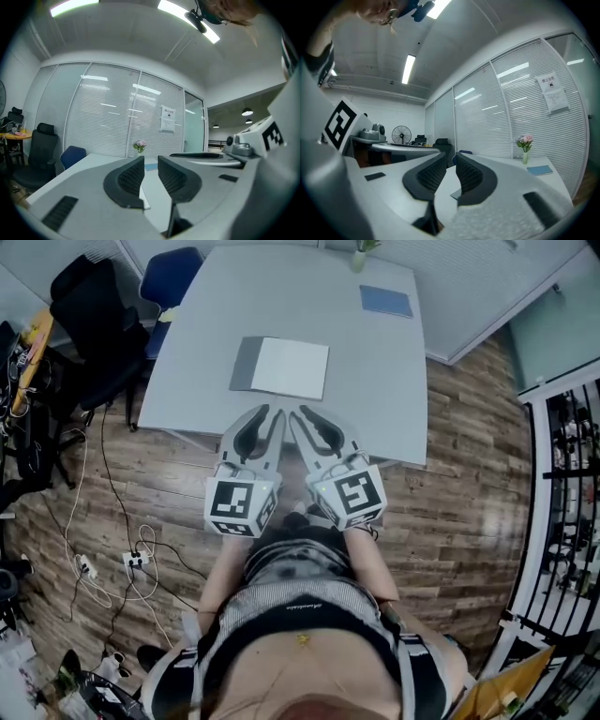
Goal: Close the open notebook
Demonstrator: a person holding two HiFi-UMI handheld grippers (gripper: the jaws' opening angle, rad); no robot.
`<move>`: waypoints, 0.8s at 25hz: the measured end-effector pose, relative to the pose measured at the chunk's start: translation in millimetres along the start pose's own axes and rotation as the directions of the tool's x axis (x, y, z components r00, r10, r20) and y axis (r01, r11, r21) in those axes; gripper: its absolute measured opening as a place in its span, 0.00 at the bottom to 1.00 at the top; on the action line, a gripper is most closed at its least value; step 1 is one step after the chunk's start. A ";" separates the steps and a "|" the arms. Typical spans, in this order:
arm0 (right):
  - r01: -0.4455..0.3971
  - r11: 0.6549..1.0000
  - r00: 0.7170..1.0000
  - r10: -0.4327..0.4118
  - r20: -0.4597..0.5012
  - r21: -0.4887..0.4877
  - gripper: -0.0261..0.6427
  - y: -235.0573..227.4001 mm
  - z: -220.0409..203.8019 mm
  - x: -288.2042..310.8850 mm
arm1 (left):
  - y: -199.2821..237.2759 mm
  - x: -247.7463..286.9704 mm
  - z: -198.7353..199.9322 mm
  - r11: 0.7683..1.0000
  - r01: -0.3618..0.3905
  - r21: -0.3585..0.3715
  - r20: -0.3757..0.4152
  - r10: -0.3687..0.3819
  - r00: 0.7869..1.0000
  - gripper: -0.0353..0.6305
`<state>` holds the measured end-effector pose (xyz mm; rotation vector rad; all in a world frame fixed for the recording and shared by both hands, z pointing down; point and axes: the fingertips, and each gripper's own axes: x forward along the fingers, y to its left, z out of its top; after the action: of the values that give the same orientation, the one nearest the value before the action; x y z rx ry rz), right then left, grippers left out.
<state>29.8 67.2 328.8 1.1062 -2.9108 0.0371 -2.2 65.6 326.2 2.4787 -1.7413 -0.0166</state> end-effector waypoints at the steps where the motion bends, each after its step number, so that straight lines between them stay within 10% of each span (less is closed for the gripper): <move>1: -0.003 1.000 1.000 0.003 0.002 0.000 0.14 -2.4 -0.6 0.9 | -0.1 2.1 0.0 1.000 -0.004 -0.001 0.002 0.004 1.000 0.16; 20: -0.003 1.000 1.000 0.003 0.002 0.012 0.14 -13.3 -8.9 -1.6 | -1.3 12.0 -7.8 1.000 -0.007 -0.002 -0.005 0.007 1.000 0.16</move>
<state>40.0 58.6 337.8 1.1035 -2.9180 0.0535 3.7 55.4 334.4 2.4687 -1.7471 -0.0123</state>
